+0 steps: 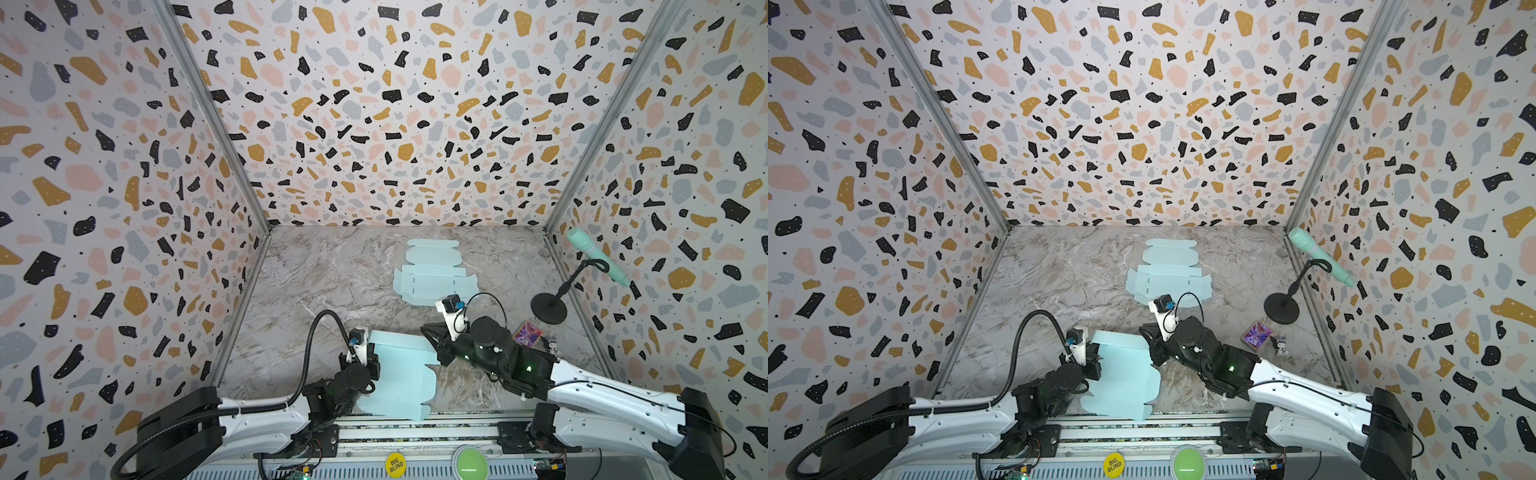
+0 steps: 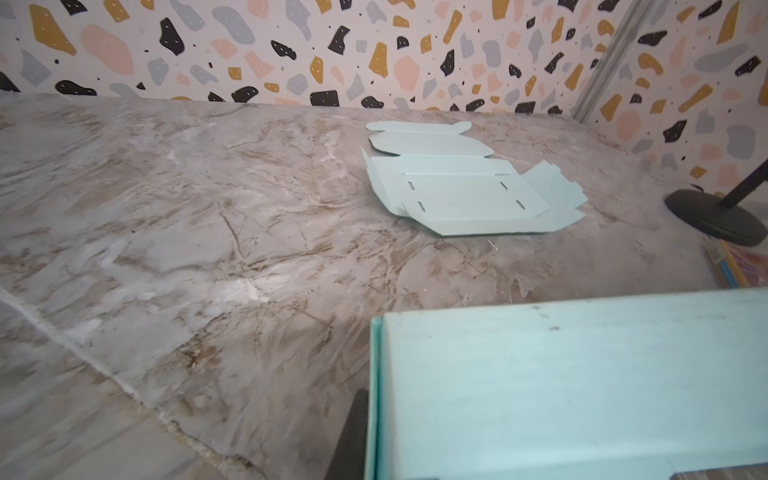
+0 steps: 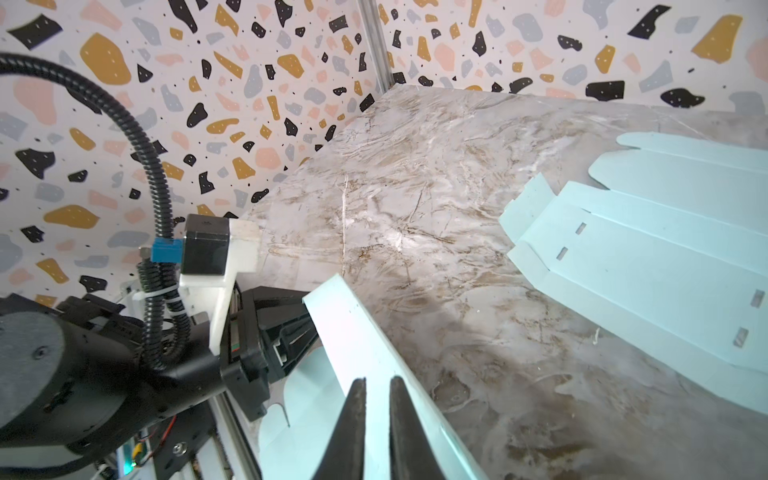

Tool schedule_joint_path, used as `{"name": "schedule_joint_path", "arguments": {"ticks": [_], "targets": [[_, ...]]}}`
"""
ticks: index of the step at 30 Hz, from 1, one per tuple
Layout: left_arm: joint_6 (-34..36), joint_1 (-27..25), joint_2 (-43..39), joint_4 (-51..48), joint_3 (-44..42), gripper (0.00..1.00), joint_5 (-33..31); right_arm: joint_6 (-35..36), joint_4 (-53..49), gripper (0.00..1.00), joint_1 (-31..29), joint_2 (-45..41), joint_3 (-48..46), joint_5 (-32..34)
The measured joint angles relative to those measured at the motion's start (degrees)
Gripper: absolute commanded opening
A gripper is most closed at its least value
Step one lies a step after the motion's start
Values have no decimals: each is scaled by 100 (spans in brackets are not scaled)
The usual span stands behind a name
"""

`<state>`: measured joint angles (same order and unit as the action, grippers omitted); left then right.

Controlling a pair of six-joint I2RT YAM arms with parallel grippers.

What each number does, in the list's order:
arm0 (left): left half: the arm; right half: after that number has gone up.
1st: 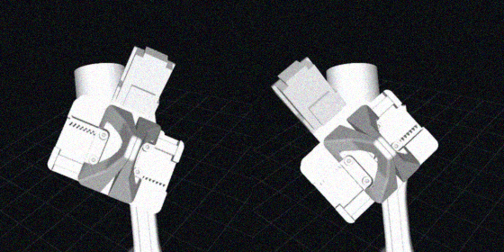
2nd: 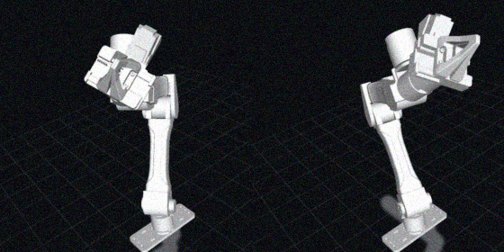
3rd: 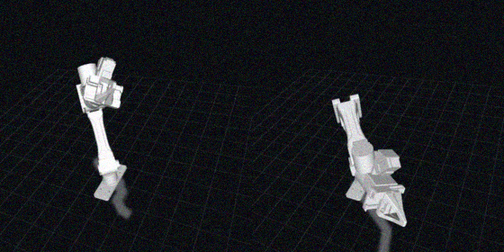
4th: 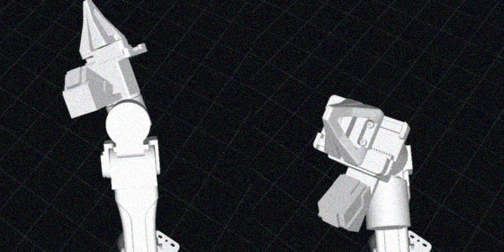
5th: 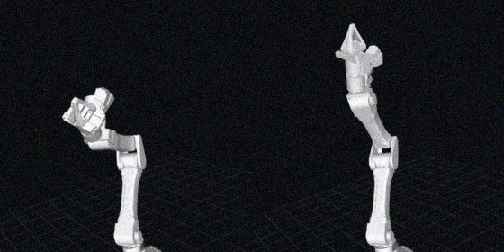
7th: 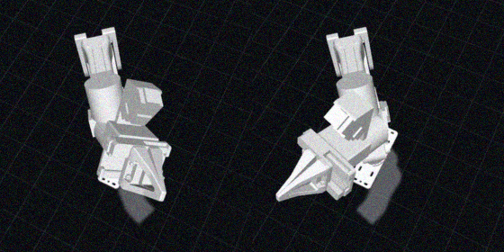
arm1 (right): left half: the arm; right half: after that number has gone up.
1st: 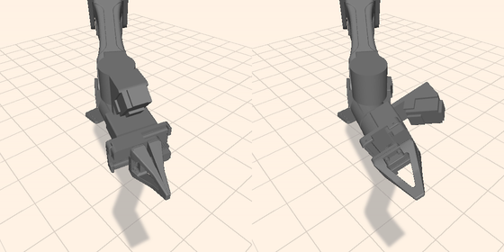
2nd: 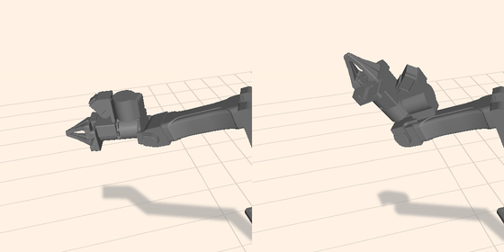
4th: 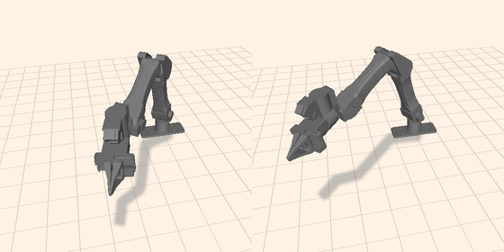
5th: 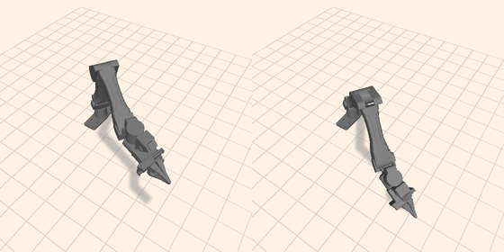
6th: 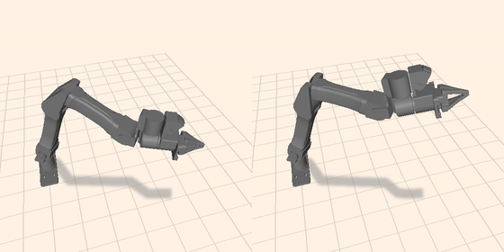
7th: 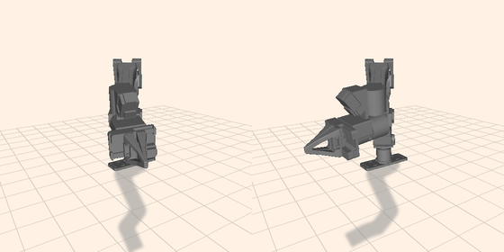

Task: Fold the paper box

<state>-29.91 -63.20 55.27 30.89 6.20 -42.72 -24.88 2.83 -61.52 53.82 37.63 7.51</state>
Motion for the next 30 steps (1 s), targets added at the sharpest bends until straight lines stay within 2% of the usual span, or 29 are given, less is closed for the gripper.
{"name": "schedule_joint_path", "arguments": {"ticks": [4,10,22,30], "targets": [[-284,0,-431,-693,208,3,-155,87,-278,0,0,-162,-48,153],[-516,0,-601,-1309,485,2,-170,188,-562,0,0,-116,-251,238],[-592,0,-809,-1644,485,1,-98,251,-236,0,0,509,-354,184],[-599,2,-839,-1665,485,1,-68,378,459,0,7,883,-356,-339]]}}
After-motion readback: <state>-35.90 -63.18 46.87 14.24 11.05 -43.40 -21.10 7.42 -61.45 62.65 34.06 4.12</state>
